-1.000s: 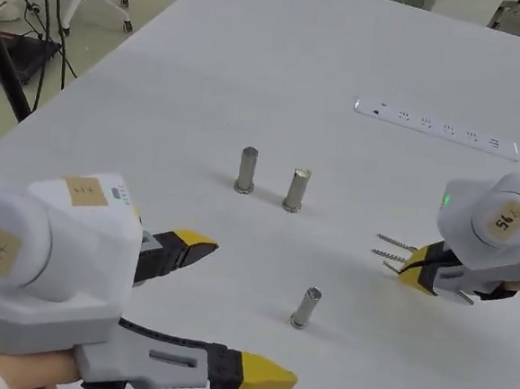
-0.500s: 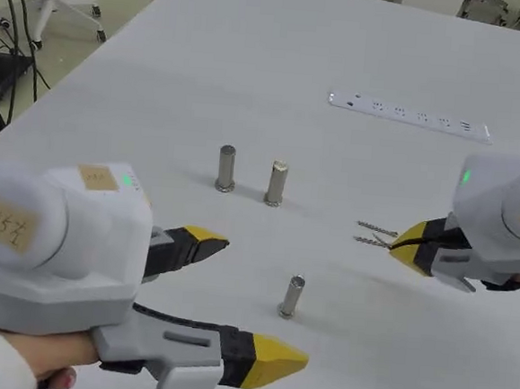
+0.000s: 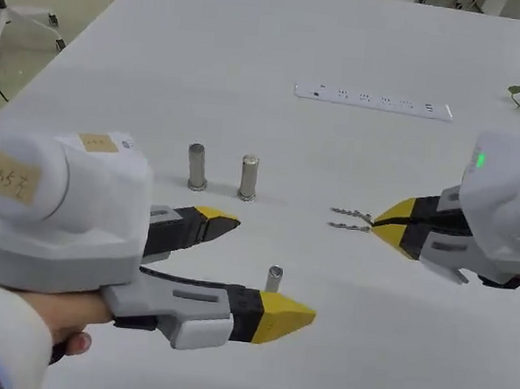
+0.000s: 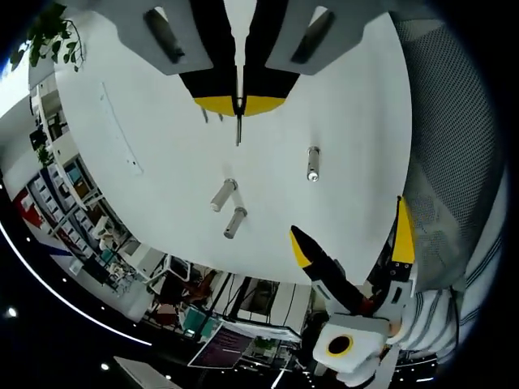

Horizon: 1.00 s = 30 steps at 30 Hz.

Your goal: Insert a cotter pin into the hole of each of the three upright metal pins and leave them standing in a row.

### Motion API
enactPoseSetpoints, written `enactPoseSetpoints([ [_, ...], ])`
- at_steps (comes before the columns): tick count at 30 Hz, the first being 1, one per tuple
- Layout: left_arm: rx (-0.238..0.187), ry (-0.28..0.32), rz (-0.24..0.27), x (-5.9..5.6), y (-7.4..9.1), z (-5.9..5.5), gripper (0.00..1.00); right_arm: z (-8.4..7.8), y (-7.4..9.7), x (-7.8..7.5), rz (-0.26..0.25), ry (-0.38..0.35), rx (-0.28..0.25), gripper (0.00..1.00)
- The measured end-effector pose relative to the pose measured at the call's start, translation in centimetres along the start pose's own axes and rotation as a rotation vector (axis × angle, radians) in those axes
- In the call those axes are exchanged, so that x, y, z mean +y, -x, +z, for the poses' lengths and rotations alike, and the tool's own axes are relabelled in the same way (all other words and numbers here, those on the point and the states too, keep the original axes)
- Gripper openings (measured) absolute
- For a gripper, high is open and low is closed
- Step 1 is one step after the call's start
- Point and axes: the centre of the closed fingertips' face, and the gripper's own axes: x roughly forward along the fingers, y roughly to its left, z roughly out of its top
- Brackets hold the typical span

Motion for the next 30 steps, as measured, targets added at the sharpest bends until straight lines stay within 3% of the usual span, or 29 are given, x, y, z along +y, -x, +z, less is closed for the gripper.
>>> enactPoseSetpoints([
  [13, -0.008, 0.029, -0.096, -1.5, -1.9, 1.5, 0.54, 0.7, 2.0, 2.4, -0.063, -0.006, -0.042, 0.0],
  [20, -0.017, 0.058, -0.137, -2.6, -3.0, 2.0, 0.43, 0.7, 2.9, 3.7, -0.067, -0.002, -0.052, 0.0],
  [30, -0.027, 0.128, -0.203, -4.2, -3.7, 2.4, 0.19, 1.3, 3.3, 4.7, -0.065, 0.037, -0.061, 0.0],
])
